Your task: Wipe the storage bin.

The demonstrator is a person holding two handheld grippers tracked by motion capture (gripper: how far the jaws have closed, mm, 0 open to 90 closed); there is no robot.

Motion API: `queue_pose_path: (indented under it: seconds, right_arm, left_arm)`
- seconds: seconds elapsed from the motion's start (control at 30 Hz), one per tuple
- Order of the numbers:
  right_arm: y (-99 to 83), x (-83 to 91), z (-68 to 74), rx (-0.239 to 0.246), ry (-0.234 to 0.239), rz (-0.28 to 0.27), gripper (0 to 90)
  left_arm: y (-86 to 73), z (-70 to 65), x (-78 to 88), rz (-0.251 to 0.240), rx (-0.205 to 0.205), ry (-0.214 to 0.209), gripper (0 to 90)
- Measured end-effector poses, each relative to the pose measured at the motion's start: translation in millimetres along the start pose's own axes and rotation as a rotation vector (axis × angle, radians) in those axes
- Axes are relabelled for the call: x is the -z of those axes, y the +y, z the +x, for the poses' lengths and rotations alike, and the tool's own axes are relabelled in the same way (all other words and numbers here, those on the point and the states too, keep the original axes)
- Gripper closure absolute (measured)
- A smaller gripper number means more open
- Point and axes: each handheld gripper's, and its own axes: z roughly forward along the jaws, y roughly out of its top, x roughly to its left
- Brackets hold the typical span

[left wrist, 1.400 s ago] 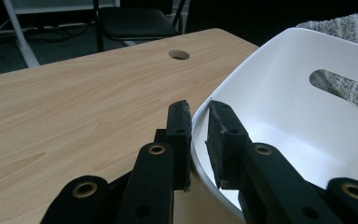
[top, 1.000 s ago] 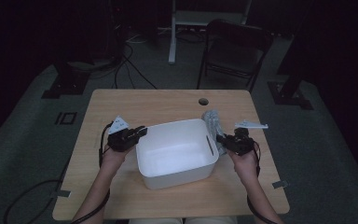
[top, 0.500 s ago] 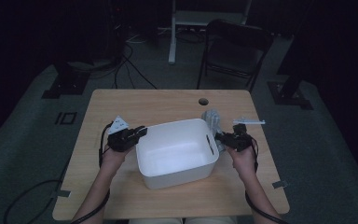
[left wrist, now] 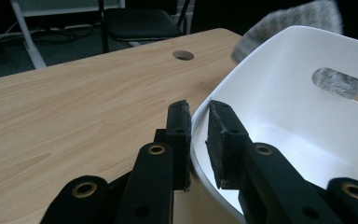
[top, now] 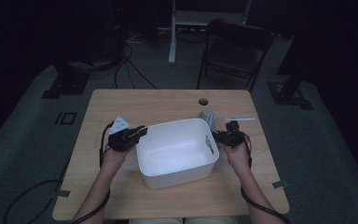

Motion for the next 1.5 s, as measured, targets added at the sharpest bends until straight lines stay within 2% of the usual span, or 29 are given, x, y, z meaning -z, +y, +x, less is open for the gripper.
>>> queue_pose_path:
  seconds: [0.07,0.17,0.27,0.33,0.43,0.5,0.6,0.7,0.8,0.87,0.97,1.2,1.5]
  right_arm:
    - [0.4,0.3,-3.1,-0.024,0.019,-0.005,77.4]
    - [6.2,6.3,-2.9,-0.017,0.018,-0.031,77.3]
    - [15.9,16.9,-2.9,-0.04,0.038,-0.1,77.2]
    - [25.5,23.3,0.7,-0.034,0.048,-0.141,77.2]
    - [33.0,18.1,8.0,0.026,0.007,-0.104,77.4]
    - [33.2,12.7,8.3,0.045,-0.007,-0.075,77.6]
    - [30.7,5.5,3.5,0.024,0.007,-0.054,77.7]
    - [25.9,-7.3,2.7,0.036,-0.034,-0.011,78.0]
    - [19.7,-16.0,-4.6,-0.001,-0.018,0.003,77.9]
    - [17.8,-17.3,-6.3,-0.006,-0.014,-0.002,77.8]
    - [18.7,-12.1,-11.4,-0.024,0.002,-0.014,77.5]
    - [12.9,11.3,-15.4,-0.027,-0.019,-0.045,77.4]
    - [-17.1,55.4,-10.9,0.001,-0.053,-0.07,77.4]
  left_arm:
    - [0.0,0.2,0.2,0.001,0.001,-0.001,79.3]
    - [-0.1,0.4,0.2,0.001,0.001,-0.003,79.2]
    - [0.0,0.4,-0.1,0.001,0.001,-0.006,79.2]
    - [0.0,0.2,-0.1,0.001,0.002,-0.005,79.2]
    - [0.2,-0.4,-0.4,0.0,0.001,0.001,79.3]
    - [0.1,-0.8,-0.6,-0.001,0.001,0.004,79.3]
    - [0.1,-1.5,-1.0,-0.002,0.003,0.012,79.3]
    - [0.0,-1.9,-1.0,-0.002,0.001,0.016,79.2]
    - [0.0,-1.6,-0.9,-0.003,-0.001,0.014,79.1]
    - [-0.1,-1.0,-0.9,-0.003,0.0,0.008,79.0]
    - [-0.1,-0.5,-0.6,-0.003,-0.003,0.003,79.0]
    - [-0.3,0.0,-0.4,-0.003,0.001,-0.002,78.9]
    - [-0.5,-0.2,-0.4,-0.005,0.002,0.001,78.9]
